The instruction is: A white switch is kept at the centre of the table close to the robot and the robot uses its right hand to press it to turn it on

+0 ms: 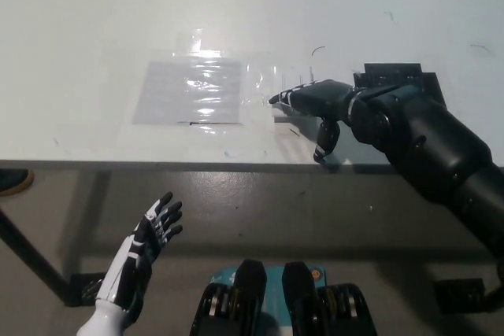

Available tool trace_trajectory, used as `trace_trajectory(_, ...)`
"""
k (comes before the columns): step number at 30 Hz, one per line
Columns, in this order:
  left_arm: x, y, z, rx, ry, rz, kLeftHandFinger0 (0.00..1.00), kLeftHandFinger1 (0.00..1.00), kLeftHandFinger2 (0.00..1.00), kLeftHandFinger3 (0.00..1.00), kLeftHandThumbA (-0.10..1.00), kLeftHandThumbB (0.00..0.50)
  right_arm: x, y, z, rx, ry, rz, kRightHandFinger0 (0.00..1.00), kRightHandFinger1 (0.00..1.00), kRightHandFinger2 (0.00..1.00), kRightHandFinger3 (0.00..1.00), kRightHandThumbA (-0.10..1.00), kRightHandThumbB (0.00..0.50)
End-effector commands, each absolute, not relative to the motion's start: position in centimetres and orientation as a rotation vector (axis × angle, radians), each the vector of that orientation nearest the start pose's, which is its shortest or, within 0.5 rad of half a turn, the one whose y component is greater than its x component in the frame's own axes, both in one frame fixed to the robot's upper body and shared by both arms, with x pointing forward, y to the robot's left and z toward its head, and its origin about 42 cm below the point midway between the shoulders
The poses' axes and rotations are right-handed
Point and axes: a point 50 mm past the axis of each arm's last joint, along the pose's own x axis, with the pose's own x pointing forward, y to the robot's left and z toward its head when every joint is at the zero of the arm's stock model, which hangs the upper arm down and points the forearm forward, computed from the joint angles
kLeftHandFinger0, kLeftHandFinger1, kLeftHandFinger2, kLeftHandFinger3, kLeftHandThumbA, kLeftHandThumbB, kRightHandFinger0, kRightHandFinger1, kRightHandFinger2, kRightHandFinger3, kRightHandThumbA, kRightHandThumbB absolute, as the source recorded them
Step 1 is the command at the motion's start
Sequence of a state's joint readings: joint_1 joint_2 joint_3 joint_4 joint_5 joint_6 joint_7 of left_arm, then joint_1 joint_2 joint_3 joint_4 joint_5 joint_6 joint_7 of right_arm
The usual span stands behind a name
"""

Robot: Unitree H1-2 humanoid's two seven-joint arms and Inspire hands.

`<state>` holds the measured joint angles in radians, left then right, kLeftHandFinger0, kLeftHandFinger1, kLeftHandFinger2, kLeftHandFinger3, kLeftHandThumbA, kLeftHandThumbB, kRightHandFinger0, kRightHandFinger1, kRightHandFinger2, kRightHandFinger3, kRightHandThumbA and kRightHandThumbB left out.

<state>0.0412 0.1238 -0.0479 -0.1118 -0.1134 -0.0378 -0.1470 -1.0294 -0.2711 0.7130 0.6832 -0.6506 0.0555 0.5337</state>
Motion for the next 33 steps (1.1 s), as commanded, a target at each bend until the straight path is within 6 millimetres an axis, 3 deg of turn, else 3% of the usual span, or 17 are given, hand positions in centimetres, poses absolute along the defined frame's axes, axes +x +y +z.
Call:
trace_trajectory(1, 26.3, 23.1, 12.4, 0.018, -0.135, -0.231, 1.00, 1.00, 1.00, 1.00, 1.00, 0.156, 51.5, -11.7, 22.3, -1.530, 0.088, 0.878, 1.00, 1.00, 1.00, 1.00, 1.00, 0.361)
trace_trajectory(4, 26.0, 23.1, 12.2, 0.016, -0.123, -0.224, 1.00, 1.00, 1.00, 1.00, 1.00, 0.179, 51.1, -11.7, 21.3, -1.517, 0.106, 0.896, 1.00, 1.00, 1.00, 1.00, 1.00, 0.351)
trace_trajectory(9, 26.0, 23.1, 12.2, -0.001, -0.133, -0.226, 1.00, 1.00, 1.00, 1.00, 1.00, 0.139, 51.1, -11.5, 22.0, -1.512, 0.101, 0.887, 1.00, 1.00, 1.00, 1.00, 1.00, 0.335)
trace_trajectory(12, 26.1, 23.0, 12.2, 0.009, -0.130, -0.221, 1.00, 1.00, 1.00, 1.00, 1.00, 0.156, 51.9, -11.9, 26.0, -1.446, 0.024, 0.827, 1.00, 1.00, 1.00, 1.00, 1.00, 0.376)
trace_trajectory(14, 26.2, 23.1, 12.3, 0.019, -0.134, -0.220, 1.00, 1.00, 1.00, 1.00, 1.00, 0.150, 52.1, -12.8, 31.3, -1.356, -0.072, 0.756, 1.00, 1.00, 1.00, 1.00, 1.00, 0.373)
trace_trajectory(16, 26.3, 23.2, 12.5, 0.020, -0.135, -0.216, 1.00, 1.00, 1.00, 1.00, 1.00, 0.154, 51.9, -13.6, 34.9, -1.292, -0.143, 0.713, 1.00, 1.00, 1.00, 1.00, 1.00, 0.339)
trace_trajectory(17, 26.5, 23.2, 12.6, 0.016, -0.138, -0.215, 1.00, 1.00, 1.00, 1.00, 1.00, 0.155, 51.7, -14.7, 38.3, -1.228, -0.241, 0.672, 1.00, 1.00, 1.00, 1.00, 1.00, 0.298)
trace_trajectory(18, 26.6, 23.2, 12.6, 0.012, -0.140, -0.215, 1.00, 1.00, 1.00, 1.00, 1.00, 0.158, 51.5, -15.4, 40.3, -1.191, -0.293, 0.655, 1.00, 1.00, 1.00, 1.00, 1.00, 0.295)
trace_trajectory(19, 26.7, 23.2, 12.7, 0.006, -0.139, -0.217, 1.00, 1.00, 1.00, 1.00, 1.00, 0.162, 51.1, -16.3, 42.1, -1.143, -0.338, 0.640, 1.00, 1.00, 1.00, 1.00, 1.00, 0.272)
trace_trajectory(20, 26.7, 23.2, 12.7, -0.001, -0.151, -0.220, 1.00, 1.00, 1.00, 1.00, 1.00, 0.138, 50.1, -17.6, 44.2, -1.083, -0.380, 0.604, 1.00, 1.00, 1.00, 1.00, 1.00, 0.289)
trace_trajectory(23, 26.8, 23.2, 12.7, 0.009, -0.155, -0.214, 1.00, 1.00, 1.00, 1.00, 1.00, 0.146, 47.1, -20.4, 46.9, -1.001, -0.509, 0.549, 1.00, 1.00, 1.00, 1.00, 1.00, 0.298)
trace_trajectory(24, 26.8, 23.3, 12.7, 0.013, -0.159, -0.210, 1.00, 1.00, 1.00, 1.00, 1.00, 0.151, 45.7, -21.4, 47.5, -0.977, -0.560, 0.534, 1.00, 1.00, 1.00, 1.00, 1.00, 0.308)
trace_trajectory(25, 27.1, 23.3, 12.9, 0.004, -0.163, -0.208, 1.00, 1.00, 1.00, 1.00, 1.00, 0.154, 43.0, -23.1, 48.1, -0.933, -0.600, 0.495, 1.00, 1.00, 1.00, 1.00, 1.00, 0.286)
trace_trajectory(27, 27.4, 23.3, 13.1, 0.001, -0.170, -0.212, 1.00, 1.00, 1.00, 1.00, 1.00, 0.150, 40.3, -24.8, 48.0, -0.895, -0.640, 0.453, 1.00, 1.00, 1.00, 1.00, 1.00, 0.276)
trace_trajectory(30, 28.1, 23.3, 13.7, 0.002, -0.179, -0.215, 1.00, 1.00, 1.00, 1.00, 1.00, 0.142, 35.3, -28.2, 45.7, -0.690, -0.724, 0.385, 1.00, 1.00, 1.00, 1.00, 1.00, 0.260)
trace_trajectory(31, 28.2, 23.3, 13.8, 0.001, -0.183, -0.215, 1.00, 1.00, 1.00, 1.00, 1.00, 0.143, 33.8, -28.8, 44.3, -0.638, -0.731, 0.349, 1.00, 1.00, 1.00, 1.00, 1.00, 0.263)
trace_trajectory(33, 28.5, 23.3, 13.8, 0.010, -0.185, -0.221, 1.00, 1.00, 1.00, 1.00, 1.00, 0.136, 31.0, -29.7, 41.2, -0.542, -0.724, 0.311, 1.00, 1.00, 1.00, 1.00, 1.00, 0.219)
